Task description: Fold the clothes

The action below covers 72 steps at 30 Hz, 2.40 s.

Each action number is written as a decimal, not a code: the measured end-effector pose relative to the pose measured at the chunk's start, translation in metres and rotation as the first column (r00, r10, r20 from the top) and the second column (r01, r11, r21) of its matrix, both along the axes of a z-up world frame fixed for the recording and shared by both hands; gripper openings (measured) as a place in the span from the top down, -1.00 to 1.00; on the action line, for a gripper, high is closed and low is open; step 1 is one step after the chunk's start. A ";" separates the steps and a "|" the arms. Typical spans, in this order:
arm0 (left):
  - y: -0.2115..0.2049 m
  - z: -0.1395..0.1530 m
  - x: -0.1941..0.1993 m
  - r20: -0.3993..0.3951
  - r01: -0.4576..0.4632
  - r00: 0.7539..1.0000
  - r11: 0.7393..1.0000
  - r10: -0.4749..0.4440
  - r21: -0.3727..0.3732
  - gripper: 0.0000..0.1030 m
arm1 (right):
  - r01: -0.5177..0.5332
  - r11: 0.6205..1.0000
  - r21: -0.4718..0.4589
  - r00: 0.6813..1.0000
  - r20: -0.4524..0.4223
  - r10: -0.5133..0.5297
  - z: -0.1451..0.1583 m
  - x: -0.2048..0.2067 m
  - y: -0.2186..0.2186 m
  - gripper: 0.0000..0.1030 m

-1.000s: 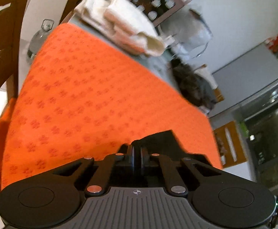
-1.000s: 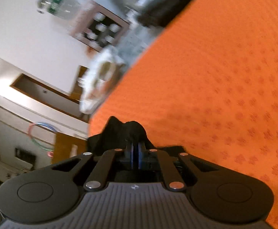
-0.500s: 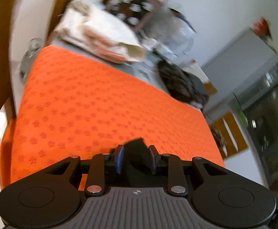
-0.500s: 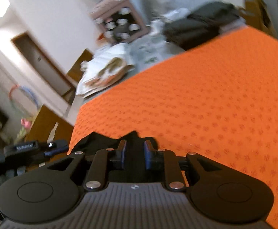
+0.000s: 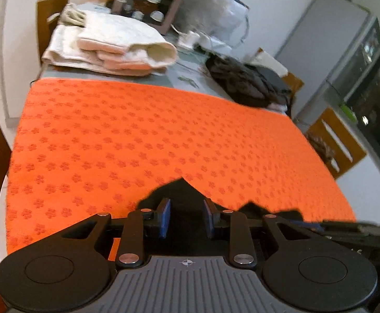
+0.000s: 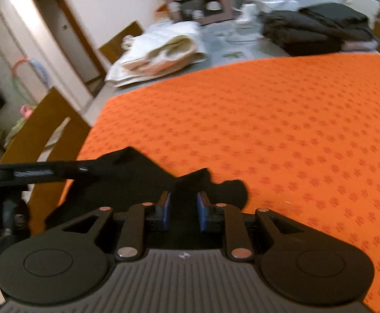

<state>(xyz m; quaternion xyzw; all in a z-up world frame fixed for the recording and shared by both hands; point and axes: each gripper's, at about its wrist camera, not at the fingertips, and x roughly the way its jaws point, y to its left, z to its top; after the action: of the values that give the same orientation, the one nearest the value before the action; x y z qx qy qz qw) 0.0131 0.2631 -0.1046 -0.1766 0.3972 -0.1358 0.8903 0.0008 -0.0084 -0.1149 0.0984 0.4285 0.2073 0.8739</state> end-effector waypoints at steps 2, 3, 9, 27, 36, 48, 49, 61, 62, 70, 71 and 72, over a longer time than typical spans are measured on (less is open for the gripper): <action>0.012 0.008 -0.003 0.001 -0.042 0.999 0.998 0.042 -0.047 0.31 | 0.038 0.999 -0.002 0.999 0.006 -0.038 0.005 -0.003 -0.006 0.56; 0.019 0.011 -0.005 0.000 -0.057 0.998 0.996 0.057 -0.071 0.14 | 0.049 0.999 0.008 0.999 0.010 -0.049 0.009 -0.006 -0.011 0.53; 0.048 0.018 -0.023 -0.041 -0.085 0.996 0.992 0.082 -0.097 -0.18 | 0.120 0.992 0.045 0.993 -0.009 -0.120 0.019 -0.030 -0.040 -0.08; 0.025 -0.024 -0.053 -0.167 0.028 0.984 0.988 -0.054 -0.155 -0.49 | 0.177 0.951 0.252 0.961 -0.253 -0.112 -0.047 -0.060 -0.048 -0.49; 0.016 -0.035 -0.053 -0.176 0.004 0.984 0.982 -0.037 -0.187 0.01 | 0.168 0.929 0.330 0.955 -0.290 -0.070 -0.063 -0.055 -0.044 -0.21; -0.005 0.012 -0.078 -0.074 -0.141 0.989 0.964 0.128 -0.226 0.48 | 0.041 0.897 0.439 0.979 -0.199 0.052 -0.010 -0.033 -0.059 0.43; -0.007 0.019 -0.080 -0.067 -0.163 0.986 0.958 0.151 -0.236 0.48 | 0.020 0.894 0.447 0.979 -0.189 0.073 -0.003 -0.025 -0.061 0.43; -0.022 0.111 -0.046 0.053 -0.337 0.933 0.918 0.355 -0.209 0.48 | -0.189 0.820 0.540 0.946 -0.122 0.299 0.079 0.099 -0.067 0.43; -0.019 0.117 -0.036 0.056 -0.347 0.929 0.914 0.365 -0.209 0.48 | -0.199 0.813 0.547 0.944 -0.115 0.309 0.086 0.111 -0.065 0.43; 0.022 0.160 0.075 0.145 -0.335 0.920 0.923 0.363 -0.187 0.48 | -0.234 0.781 0.579 0.948 -0.044 0.317 0.123 0.229 -0.018 0.43; 0.031 0.163 0.092 0.155 -0.331 0.920 0.925 0.361 -0.187 0.48 | -0.233 0.780 0.581 0.949 -0.040 0.313 0.125 0.249 -0.007 0.43; 0.040 0.166 0.109 0.165 -0.327 0.919 0.926 0.358 -0.187 0.48 | -0.237 0.779 0.580 0.950 -0.030 0.312 0.128 0.270 0.004 0.43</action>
<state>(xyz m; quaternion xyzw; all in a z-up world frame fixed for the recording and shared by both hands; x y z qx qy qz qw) 0.1222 0.3027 0.0618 -0.2985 0.2586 -0.0247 0.9184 0.2708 -0.0043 0.0127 0.3037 0.4103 0.4443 0.7362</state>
